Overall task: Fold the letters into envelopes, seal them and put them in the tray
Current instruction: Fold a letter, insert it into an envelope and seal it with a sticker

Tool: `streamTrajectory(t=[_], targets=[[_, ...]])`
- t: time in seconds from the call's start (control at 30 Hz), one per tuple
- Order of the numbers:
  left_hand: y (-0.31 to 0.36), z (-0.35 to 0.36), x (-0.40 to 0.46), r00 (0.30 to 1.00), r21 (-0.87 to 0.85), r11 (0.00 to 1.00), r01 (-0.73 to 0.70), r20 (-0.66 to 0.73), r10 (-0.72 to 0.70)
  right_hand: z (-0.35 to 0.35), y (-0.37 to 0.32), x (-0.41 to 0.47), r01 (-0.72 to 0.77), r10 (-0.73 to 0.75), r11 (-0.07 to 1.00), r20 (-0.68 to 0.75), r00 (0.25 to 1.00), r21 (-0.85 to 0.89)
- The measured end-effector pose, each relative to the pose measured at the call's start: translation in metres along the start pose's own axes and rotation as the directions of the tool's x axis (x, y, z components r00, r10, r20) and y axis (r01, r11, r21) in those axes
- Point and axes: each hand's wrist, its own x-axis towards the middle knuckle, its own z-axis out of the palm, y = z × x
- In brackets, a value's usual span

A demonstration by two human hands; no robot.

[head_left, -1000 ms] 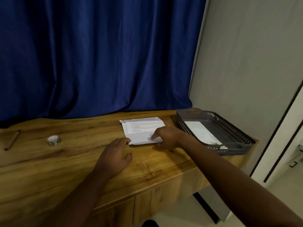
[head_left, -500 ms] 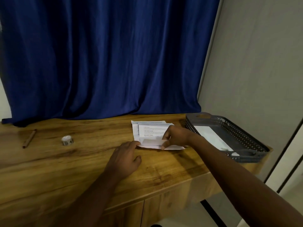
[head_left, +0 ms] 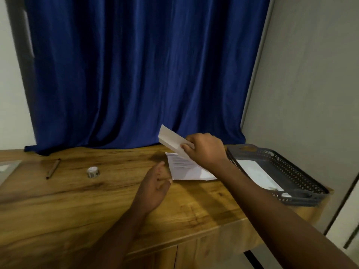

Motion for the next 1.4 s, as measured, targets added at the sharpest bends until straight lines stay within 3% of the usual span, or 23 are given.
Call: streamTrajectory(t=[0.07,0.13,0.33,0.4,0.5,0.57,0.67,0.73,0.8,0.87,0.97,1.03,1.1,1.17,1.4], targets=[[0.008,-0.015,-0.007,0.984,-0.318,0.942,0.104,-0.105,-0.144,-0.007,-0.028,0.002,0.015,-0.019,0.997,0.055,0.998,0.07],[0.012,-0.036,-0.017,0.959,-0.493,0.852,0.176,-0.109,-0.261,-0.007,-0.055,0.004,-0.008,-0.021,0.979,0.136,0.991,0.205],[0.006,-0.11,-0.066,0.893,-0.71,0.607,0.356,0.069,-0.444,0.01,-0.134,0.006,-0.136,-0.112,0.846,0.421,0.9,0.516],[0.006,-0.139,-0.081,0.862,-0.735,0.544,0.405,0.11,-0.494,0.018,-0.161,-0.001,-0.262,-0.173,0.706,0.518,0.837,0.659],[0.008,-0.182,-0.097,0.844,-0.741,0.517,0.429,0.124,-0.522,0.038,-0.196,-0.014,-0.554,-0.3,0.373,0.662,0.687,0.744],[0.008,-0.203,-0.106,0.804,-0.708,0.541,0.454,0.063,-0.592,0.058,-0.212,-0.019,-0.581,-0.265,0.326,0.662,0.701,0.746],[0.002,-0.226,-0.113,0.76,-0.61,0.612,0.503,-0.024,-0.649,0.087,-0.219,-0.027,-0.357,-0.193,0.485,0.496,0.847,0.799],[-0.003,-0.233,-0.113,0.736,-0.46,0.702,0.544,-0.14,-0.662,0.096,-0.214,-0.034,-0.182,-0.221,0.629,0.398,0.89,0.756],[0.002,-0.233,-0.116,0.752,-0.121,0.809,0.576,-0.311,-0.582,0.101,-0.208,-0.041,-0.096,-0.225,0.717,0.359,0.906,0.691],[0.005,-0.226,-0.119,0.848,0.228,0.85,0.475,-0.376,-0.374,0.11,-0.203,-0.045,-0.02,-0.24,0.755,0.304,0.922,0.656],[-0.004,-0.208,-0.115,0.975,0.637,0.74,0.215,-0.093,-0.204,0.124,-0.2,-0.051,0.157,-0.339,0.802,0.223,0.914,0.576],[-0.015,-0.193,-0.113,0.953,0.797,0.598,0.086,0.109,-0.282,0.132,-0.2,-0.058,0.248,-0.411,0.854,0.301,0.86,0.458],[-0.025,-0.184,-0.114,0.903,0.852,0.522,0.042,0.191,-0.384,0.138,-0.193,-0.064,0.268,-0.425,0.885,0.43,0.796,0.38],[-0.036,-0.18,-0.119,0.884,0.844,0.533,0.06,0.203,-0.421,0.141,-0.182,-0.068,0.243,-0.418,0.894,0.503,0.757,0.377],[-0.049,-0.184,-0.121,0.898,0.838,0.544,0.046,0.203,-0.39,0.145,-0.135,-0.066,0.103,-0.225,0.966,0.575,0.787,0.237]])
